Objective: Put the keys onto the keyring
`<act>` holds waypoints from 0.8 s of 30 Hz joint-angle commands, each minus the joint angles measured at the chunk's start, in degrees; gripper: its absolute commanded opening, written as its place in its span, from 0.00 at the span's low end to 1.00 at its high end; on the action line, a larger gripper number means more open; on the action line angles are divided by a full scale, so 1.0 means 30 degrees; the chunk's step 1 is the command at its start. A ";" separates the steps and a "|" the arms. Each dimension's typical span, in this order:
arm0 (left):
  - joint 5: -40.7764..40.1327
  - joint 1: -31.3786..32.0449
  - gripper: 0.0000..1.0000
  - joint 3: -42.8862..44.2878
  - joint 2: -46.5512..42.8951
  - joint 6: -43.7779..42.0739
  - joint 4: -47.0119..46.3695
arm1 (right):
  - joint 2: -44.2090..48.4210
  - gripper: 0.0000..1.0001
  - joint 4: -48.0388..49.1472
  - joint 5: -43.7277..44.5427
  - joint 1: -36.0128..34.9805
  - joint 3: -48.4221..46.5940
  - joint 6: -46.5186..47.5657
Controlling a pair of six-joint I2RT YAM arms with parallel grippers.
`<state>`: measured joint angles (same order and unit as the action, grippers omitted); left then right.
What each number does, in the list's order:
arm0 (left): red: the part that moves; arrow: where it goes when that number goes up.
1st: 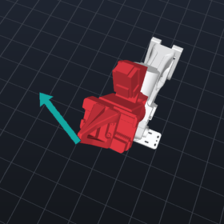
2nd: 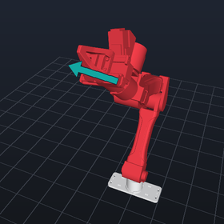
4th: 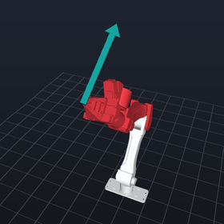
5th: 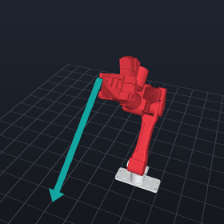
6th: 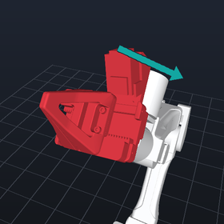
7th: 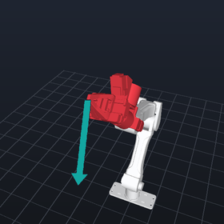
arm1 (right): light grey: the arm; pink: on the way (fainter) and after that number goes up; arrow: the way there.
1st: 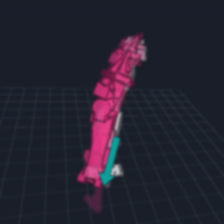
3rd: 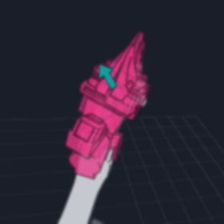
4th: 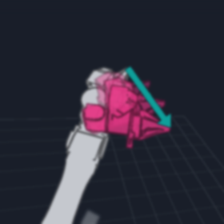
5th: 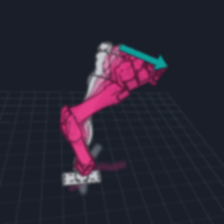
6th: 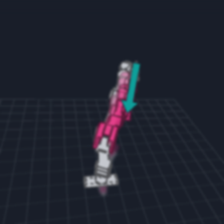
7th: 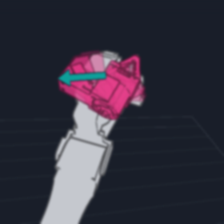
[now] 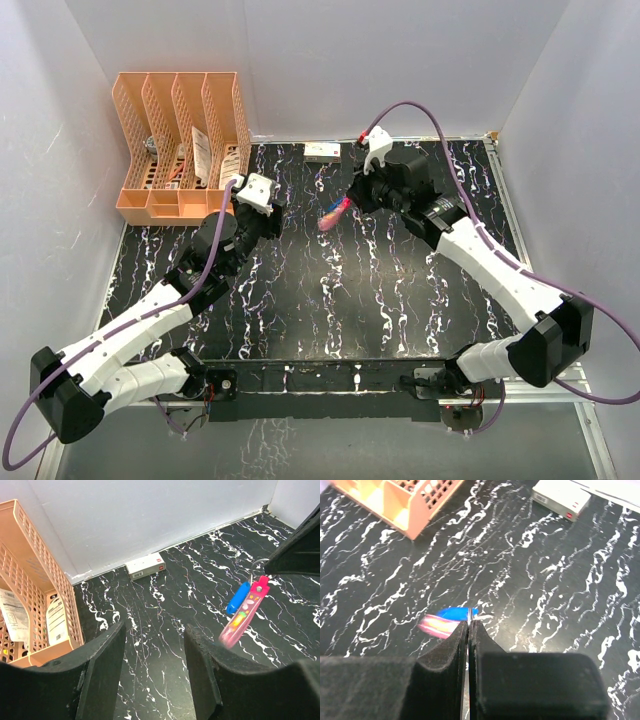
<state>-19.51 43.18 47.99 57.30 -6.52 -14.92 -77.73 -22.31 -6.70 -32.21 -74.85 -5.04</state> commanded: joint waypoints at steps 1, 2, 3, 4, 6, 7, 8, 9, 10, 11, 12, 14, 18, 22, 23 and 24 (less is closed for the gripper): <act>-0.0265 -0.0125 0.49 0.0411 -0.0626 0.0215 0.0062 | 0.0451 0.00 0.0135 0.0693 0.0075 -0.0588 0.0207; -0.0265 -0.0118 0.49 0.0444 -0.0593 0.0260 0.0081 | 0.0742 0.00 0.0841 -0.1186 0.0072 -0.0336 0.0485; -0.0196 -0.0124 0.49 0.0440 -0.0555 0.0265 0.0043 | 0.0946 0.00 0.1491 -0.2907 0.0097 -0.0023 0.0519; -0.0172 -0.0125 0.49 0.0374 -0.0532 0.0252 -0.0038 | 0.1111 0.00 0.2092 -0.4727 0.0177 0.0277 0.0630; -0.0166 -0.0125 0.49 0.0324 -0.0415 0.0194 -0.0129 | 0.1115 0.00 0.2659 -0.6668 0.0271 0.0543 0.0325; -0.0151 -0.0125 0.49 0.0398 -0.0376 0.0200 -0.0063 | 0.0964 0.00 0.2436 -0.5787 0.0309 0.0419 0.0144; -0.0156 -0.0125 0.49 0.0446 -0.0349 0.0214 0.0000 | 0.0655 0.00 0.1628 -0.3801 0.0306 -0.0023 -0.0069; -0.0127 -0.0125 0.49 0.0492 -0.0360 0.0249 0.0066 | 0.0199 0.00 0.0458 -0.1480 0.0306 -0.0621 -0.0033; -0.0094 -0.0125 0.48 0.0487 -0.0417 0.0257 0.0085 | -0.0286 0.00 -0.0728 0.0784 0.0317 -0.1175 -0.0062; -0.0064 -0.0125 0.48 0.0435 -0.0479 0.0250 0.0040 | -0.0643 0.00 -0.1671 0.2067 0.0333 -0.1570 0.0048; -0.0086 -0.0125 0.49 0.0388 -0.0534 0.0242 -0.0024 | -0.0699 0.00 -0.1936 0.2556 0.0364 -0.1616 0.0139; -0.0169 -0.0125 0.48 0.0358 -0.0568 0.0306 0.0025 | -0.0317 0.00 -0.1253 0.2507 0.0370 -0.1061 0.0121; -0.0228 -0.0125 0.48 0.0191 -0.0492 0.0157 -0.0191 | 0.0352 0.00 0.0028 -0.0412 0.0393 -0.0118 0.0572; -0.0173 -0.0154 0.49 0.0358 -0.0349 0.0181 -0.0040 | 0.0498 0.00 0.2204 -0.7133 0.0478 0.0667 0.0317; -0.0129 -0.0155 0.49 0.0353 -0.0357 0.0204 -0.0126 | 0.0443 0.00 0.2581 -0.8294 0.0481 0.0762 0.0107; -0.0080 -0.0155 0.48 0.0319 -0.0365 0.0222 -0.0180 | 0.0363 0.00 0.2752 -0.8813 0.0481 0.0796 -0.0081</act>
<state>-19.51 43.18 47.99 57.17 -5.93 -14.94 -78.50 -22.74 -16.86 -30.74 -72.99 -4.40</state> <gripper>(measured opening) 0.486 0.012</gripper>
